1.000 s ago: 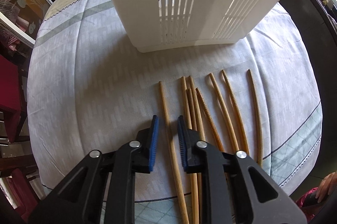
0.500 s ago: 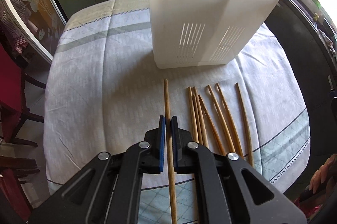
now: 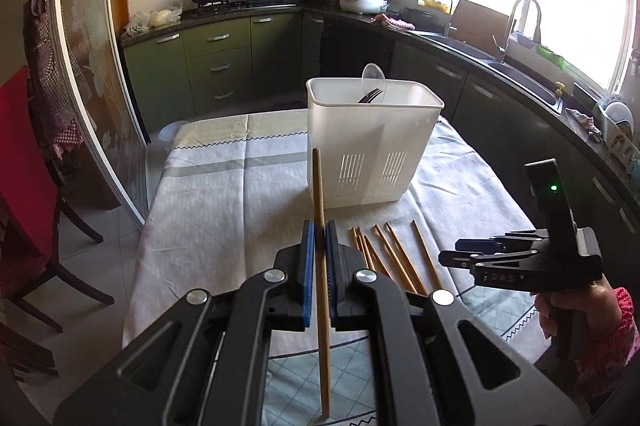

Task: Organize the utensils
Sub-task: 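Lift the chopstick with the left tool while the right tool grasps another chopstick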

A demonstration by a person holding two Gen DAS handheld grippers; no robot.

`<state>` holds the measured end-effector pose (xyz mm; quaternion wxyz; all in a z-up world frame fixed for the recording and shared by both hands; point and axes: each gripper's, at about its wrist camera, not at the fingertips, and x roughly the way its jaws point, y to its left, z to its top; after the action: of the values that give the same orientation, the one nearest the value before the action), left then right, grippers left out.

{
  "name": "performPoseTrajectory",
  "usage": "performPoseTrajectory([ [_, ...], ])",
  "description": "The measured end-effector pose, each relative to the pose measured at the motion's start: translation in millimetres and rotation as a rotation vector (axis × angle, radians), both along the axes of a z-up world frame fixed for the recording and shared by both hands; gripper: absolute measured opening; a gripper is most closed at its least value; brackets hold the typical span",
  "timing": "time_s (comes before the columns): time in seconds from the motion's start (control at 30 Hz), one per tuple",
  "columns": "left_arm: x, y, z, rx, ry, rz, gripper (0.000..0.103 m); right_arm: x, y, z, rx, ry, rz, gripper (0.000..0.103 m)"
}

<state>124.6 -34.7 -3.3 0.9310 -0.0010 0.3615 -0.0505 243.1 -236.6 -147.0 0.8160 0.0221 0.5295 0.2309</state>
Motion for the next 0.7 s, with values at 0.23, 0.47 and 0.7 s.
performPoseTrajectory([
  [0.23, -14.6, 6.5, 2.7, -0.012, -0.049, -0.012, 0.006, 12.3, 34.8, -7.3, -0.163, 0.007, 0.008, 0.029],
  [0.47, -20.3, 9.3, 2.6, -0.01, -0.063, -0.032, 0.006, 15.3, 53.8, -18.0, -0.245, 0.015, -0.007, 0.022],
  [0.7, -21.7, 8.1, 1.7, -0.011, -0.067, -0.046, 0.006, 13.6, 56.7, -21.0, -0.209, -0.02, -0.034, 0.007],
])
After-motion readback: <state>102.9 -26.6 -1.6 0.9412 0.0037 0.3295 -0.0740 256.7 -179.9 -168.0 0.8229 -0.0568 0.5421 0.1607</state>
